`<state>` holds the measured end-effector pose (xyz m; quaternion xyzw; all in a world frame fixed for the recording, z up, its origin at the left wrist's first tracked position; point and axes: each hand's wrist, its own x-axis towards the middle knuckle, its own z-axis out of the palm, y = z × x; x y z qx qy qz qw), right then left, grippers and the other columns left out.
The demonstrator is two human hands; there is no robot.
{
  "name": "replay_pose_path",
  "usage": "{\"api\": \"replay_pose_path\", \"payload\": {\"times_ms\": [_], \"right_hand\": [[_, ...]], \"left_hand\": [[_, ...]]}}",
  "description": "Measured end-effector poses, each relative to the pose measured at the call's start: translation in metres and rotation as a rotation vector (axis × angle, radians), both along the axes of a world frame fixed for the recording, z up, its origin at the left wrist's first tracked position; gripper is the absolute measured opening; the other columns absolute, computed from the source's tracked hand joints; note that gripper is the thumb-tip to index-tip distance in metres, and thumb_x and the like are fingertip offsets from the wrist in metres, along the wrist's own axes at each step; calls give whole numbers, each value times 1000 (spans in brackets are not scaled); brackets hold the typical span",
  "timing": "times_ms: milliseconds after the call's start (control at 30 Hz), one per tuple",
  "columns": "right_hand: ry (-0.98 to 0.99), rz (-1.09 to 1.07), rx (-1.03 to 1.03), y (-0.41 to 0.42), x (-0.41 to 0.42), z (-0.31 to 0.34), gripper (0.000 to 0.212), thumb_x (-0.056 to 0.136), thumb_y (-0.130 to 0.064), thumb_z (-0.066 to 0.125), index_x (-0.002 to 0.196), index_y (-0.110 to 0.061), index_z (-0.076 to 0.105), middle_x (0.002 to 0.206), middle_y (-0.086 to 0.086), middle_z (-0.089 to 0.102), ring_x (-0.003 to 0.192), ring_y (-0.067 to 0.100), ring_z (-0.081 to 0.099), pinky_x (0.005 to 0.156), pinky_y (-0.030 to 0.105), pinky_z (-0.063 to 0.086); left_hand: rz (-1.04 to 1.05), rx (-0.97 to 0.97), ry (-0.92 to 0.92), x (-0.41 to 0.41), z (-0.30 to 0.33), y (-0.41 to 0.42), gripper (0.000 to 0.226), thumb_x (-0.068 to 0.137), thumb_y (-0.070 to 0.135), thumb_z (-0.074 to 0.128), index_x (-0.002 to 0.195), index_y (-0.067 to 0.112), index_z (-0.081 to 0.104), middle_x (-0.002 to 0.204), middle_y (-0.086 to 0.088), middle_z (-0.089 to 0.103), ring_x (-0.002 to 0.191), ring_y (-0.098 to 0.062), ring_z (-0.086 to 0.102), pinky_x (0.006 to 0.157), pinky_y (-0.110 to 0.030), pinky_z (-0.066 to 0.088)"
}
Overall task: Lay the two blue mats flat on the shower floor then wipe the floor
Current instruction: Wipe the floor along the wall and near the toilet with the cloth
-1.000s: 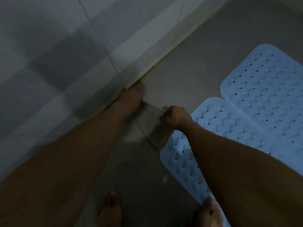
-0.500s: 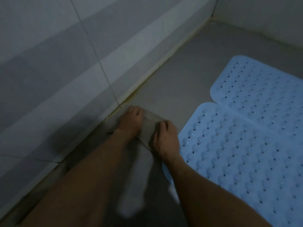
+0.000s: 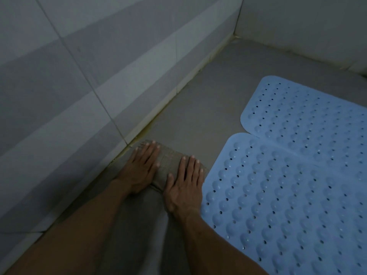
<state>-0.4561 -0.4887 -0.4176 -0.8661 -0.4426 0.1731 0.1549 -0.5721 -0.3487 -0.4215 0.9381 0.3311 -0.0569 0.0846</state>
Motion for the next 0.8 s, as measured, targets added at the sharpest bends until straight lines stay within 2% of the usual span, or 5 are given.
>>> {"api": "replay_pose_path", "payload": {"times_ms": [167,333,433,700,800], "right_hand": [[-19,-9,-13,11,14,-4,69,103,-50,12,157,-15,-13,164,9,-23,149,22,-26,120,39,-17],[-24,-22,5,29,43,-6,69,103,-50,13,158,-15,-10,165,9,-19,151,22,-22,122,39,-14],[-25,-28,8,39,68,-5,69,103,-50,14,158,-15,-11,165,10,-18,151,22,-21,123,39,-13],[-88,-79,28,83,139,-11,69,102,-48,14,159,-12,-1,166,12,-9,153,24,-13,123,41,-11],[-135,-86,23,106,178,-14,70,101,-49,14,159,-12,2,167,13,-6,153,25,-11,123,42,-11]], "left_hand": [[-10,22,-36,13,-8,13,75,90,58,-18,154,21,-9,161,3,-17,148,-12,-17,122,-40,-4],[-6,40,-37,43,-8,29,75,89,56,-18,155,20,-10,160,3,-19,147,-12,-19,119,-35,-10],[-12,71,-39,69,-8,40,78,89,57,-18,155,18,-4,162,-1,-11,148,-14,-12,120,-37,-7],[-63,126,-33,144,-7,82,69,94,46,-3,156,15,-1,163,-5,-5,150,-19,-5,122,-42,0],[-58,108,-50,181,-9,102,61,102,42,9,156,15,-3,163,-4,-6,150,-18,-6,122,-40,-3]]}}
